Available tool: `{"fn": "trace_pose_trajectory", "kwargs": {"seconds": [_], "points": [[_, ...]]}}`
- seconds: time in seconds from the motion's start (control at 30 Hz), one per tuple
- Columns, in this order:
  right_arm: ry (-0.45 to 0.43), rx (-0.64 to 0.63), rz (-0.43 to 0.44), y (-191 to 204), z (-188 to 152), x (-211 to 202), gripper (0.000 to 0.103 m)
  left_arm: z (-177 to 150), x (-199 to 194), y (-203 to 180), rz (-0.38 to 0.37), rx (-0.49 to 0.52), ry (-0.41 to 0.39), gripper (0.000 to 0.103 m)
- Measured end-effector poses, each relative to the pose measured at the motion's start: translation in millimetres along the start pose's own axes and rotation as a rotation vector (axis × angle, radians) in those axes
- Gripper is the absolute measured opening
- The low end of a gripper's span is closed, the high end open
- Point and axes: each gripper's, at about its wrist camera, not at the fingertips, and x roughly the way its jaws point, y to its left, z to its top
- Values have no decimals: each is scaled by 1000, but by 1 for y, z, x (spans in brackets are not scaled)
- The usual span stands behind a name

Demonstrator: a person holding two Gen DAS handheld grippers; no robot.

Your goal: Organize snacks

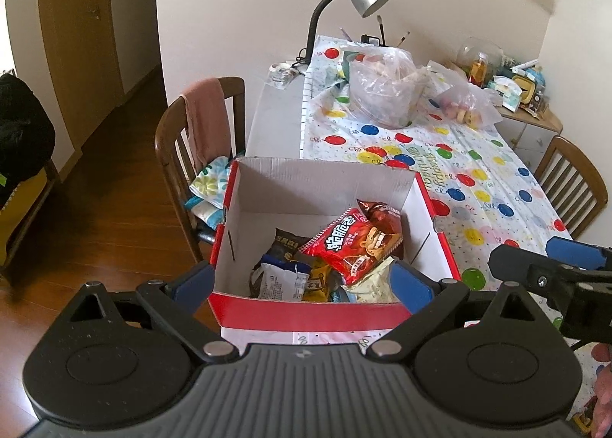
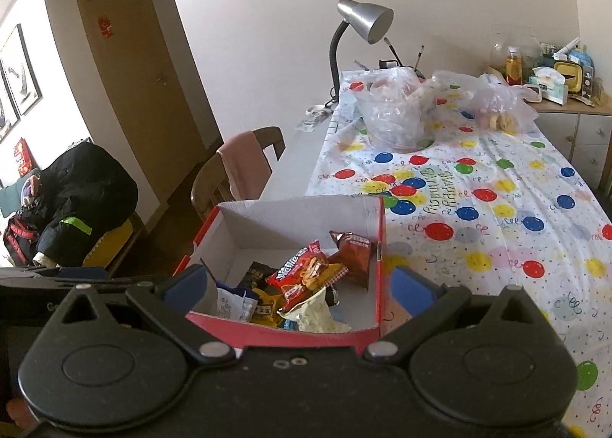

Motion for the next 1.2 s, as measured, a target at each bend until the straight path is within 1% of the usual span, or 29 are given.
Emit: {"fn": "trace_pose_trajectory", "kwargs": {"seconds": [0.37,1.2], "points": [[3,-17,0,4,-1,-1,103,-2,-3,-3,-3,4,-10,99],[5,-9,-3,2,-1,-1,103,-1,-6,-5,-7,7,-11,99]]}}
